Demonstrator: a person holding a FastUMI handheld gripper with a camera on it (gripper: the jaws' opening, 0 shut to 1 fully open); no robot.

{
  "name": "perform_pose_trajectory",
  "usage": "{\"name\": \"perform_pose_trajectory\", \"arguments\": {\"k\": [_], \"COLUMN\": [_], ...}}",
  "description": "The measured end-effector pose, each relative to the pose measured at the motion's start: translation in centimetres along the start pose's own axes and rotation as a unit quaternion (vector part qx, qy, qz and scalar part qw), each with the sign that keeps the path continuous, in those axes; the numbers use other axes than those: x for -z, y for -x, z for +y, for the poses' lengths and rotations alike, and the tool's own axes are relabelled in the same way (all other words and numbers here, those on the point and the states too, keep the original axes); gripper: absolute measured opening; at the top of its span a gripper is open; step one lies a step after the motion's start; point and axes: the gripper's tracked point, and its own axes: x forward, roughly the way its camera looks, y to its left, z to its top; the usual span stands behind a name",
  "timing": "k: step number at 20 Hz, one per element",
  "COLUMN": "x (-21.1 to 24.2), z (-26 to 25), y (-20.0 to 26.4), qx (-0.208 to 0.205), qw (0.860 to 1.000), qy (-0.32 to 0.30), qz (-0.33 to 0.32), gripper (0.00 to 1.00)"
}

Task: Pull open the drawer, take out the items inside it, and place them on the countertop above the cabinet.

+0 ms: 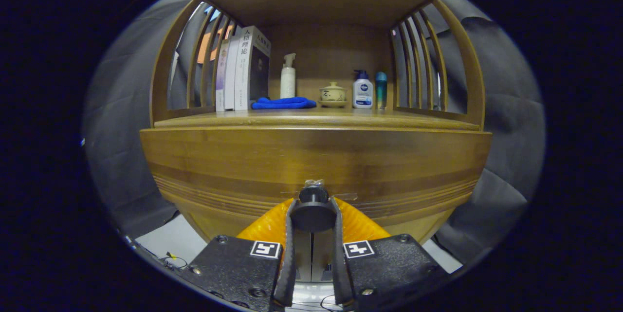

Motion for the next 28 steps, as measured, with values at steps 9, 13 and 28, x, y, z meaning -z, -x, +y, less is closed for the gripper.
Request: {"name": "perform_pose_trajectory", "arguments": {"k": [9, 13, 28], "x": [1.7, 2.8, 5.7], "z": [-0.3, -0.4, -0.2], "y": [5.9, 8.8, 14.5], "qx": [-0.004, -0.005, -0.008], "qw": [1.0, 1.0, 0.999], "qy": [0.003, 0.004, -0.006], "qz": [-0.003, 0.001, 0.03], "gripper": [0.34, 0.34, 0.34]}}
